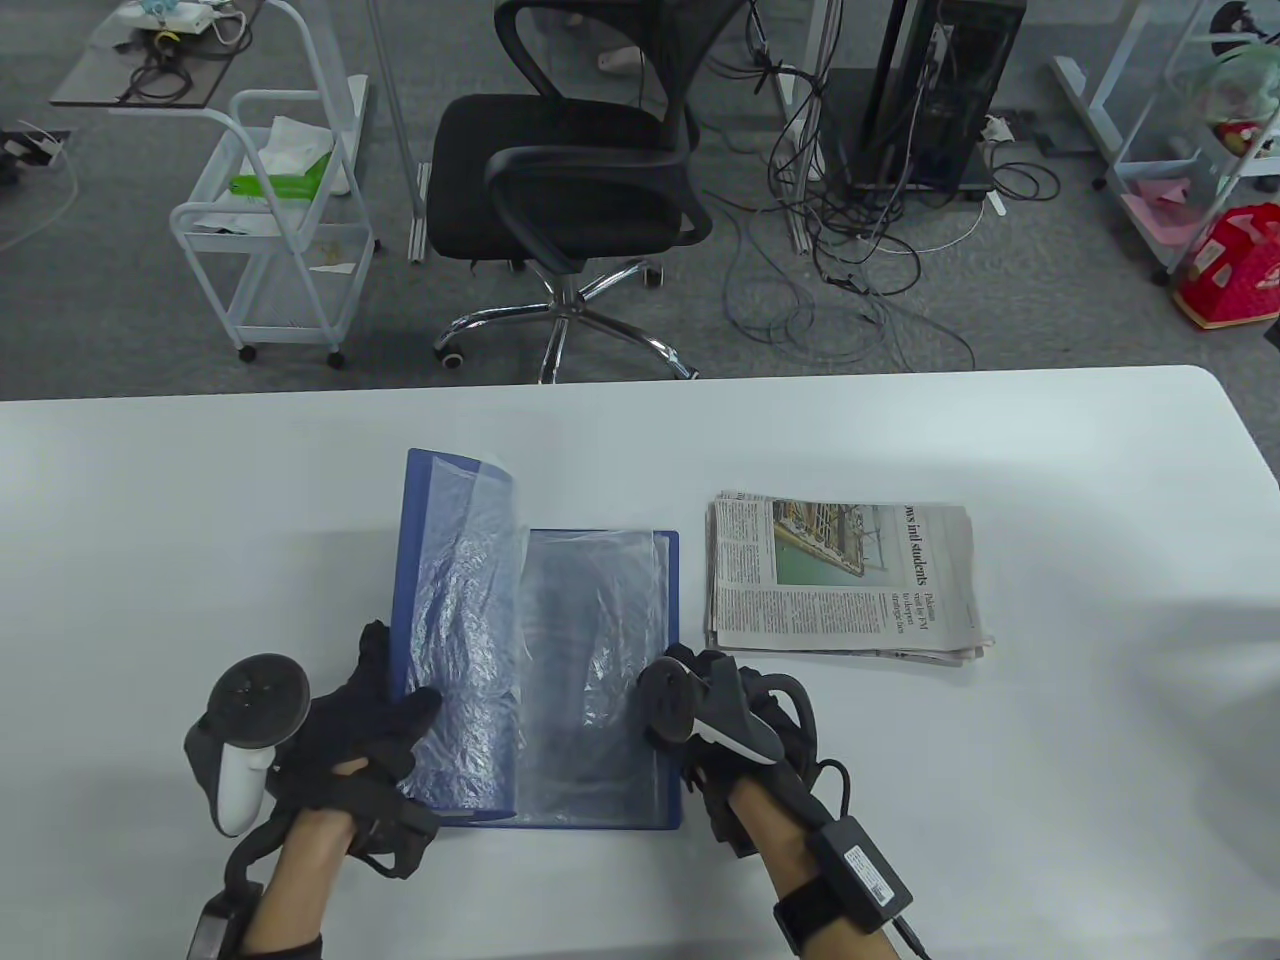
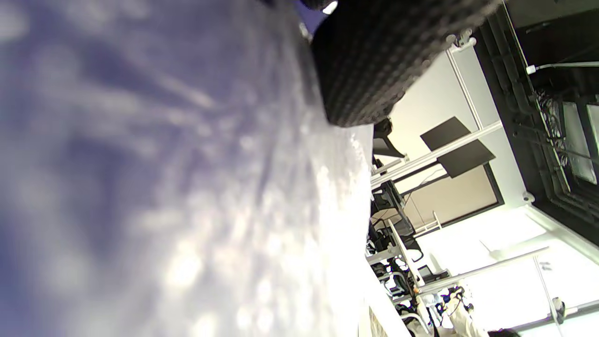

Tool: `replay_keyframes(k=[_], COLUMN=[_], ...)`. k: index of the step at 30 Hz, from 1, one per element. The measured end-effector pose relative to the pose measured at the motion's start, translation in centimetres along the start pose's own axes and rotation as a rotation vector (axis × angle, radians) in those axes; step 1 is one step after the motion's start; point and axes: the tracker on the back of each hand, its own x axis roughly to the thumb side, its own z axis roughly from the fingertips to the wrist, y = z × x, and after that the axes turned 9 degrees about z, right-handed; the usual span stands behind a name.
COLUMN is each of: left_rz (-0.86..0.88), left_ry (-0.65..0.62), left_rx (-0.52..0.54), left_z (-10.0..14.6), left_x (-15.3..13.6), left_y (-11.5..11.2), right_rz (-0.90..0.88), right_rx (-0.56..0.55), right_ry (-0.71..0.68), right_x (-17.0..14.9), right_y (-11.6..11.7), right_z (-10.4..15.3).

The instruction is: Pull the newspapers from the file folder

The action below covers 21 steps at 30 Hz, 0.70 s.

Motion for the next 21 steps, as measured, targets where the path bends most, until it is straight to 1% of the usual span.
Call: replay_keyframes(k=[1,2,3,4,8,11,13,15,17,19,20,21], left_rz=[0.001,-0.005,-0.011,-0.037,-0.118,-0.134,-0.159,-0.204,-0.247,-0.287,-0.299,-0.303], left_ry=[0.000,0.002,0.002,-0.004,-0.024,-0.018,-0.014,-0.014,0.004,0.001,0.017,0.061], left_rx=[-0.004,-0.025,-0.031,-0.042,-0.082,-0.148,-0.176,-0.226,-0.261,-0.264,-0.280,-0.284], left_z=[0.0,-0.2,-0.3,-0.4,-1.0,-1.6,-1.8,-1.7,-1.6,-1.3,-1.1,-0.7], left_x=[0.1,0.5,0.7,1.1,2.5,3.5,4.1,4.6,4.9,5.0,4.9,4.5], left_y=[-0.3,-1.4,-1.9,-2.9,-5.9,-8.5,-9.9,-11.7,-12.9,-13.9,-14.5,-15.3], right_rz=[-0.020,-0.093,-0.118,-0.162,-0.234,-0.278,-0.287,-0.307,-0.327,-0.345,-0.357,-0.362], right_rx=[0.001,0.002,-0.003,-0.024,-0.091,-0.164,-0.190,-0.229,-0.246,-0.256,-0.257,-0.257], right_ry=[0.002,0.008,0.014,0.031,0.082,0.124,0.140,0.157,0.168,0.177,0.181,0.180], right_x=[-0.2,-0.8,-1.1,-1.8,-3.8,-5.7,-6.4,-7.5,-8.1,-8.4,-8.5,-8.5], right_y=[0.0,-0.3,-0.5,-0.9,-2.3,-3.4,-3.7,-4.2,-4.3,-4.4,-4.4,-4.4], right_z=[0.0,0.1,0.1,0.3,0.8,1.5,1.7,2.1,2.3,2.3,2.3,2.3])
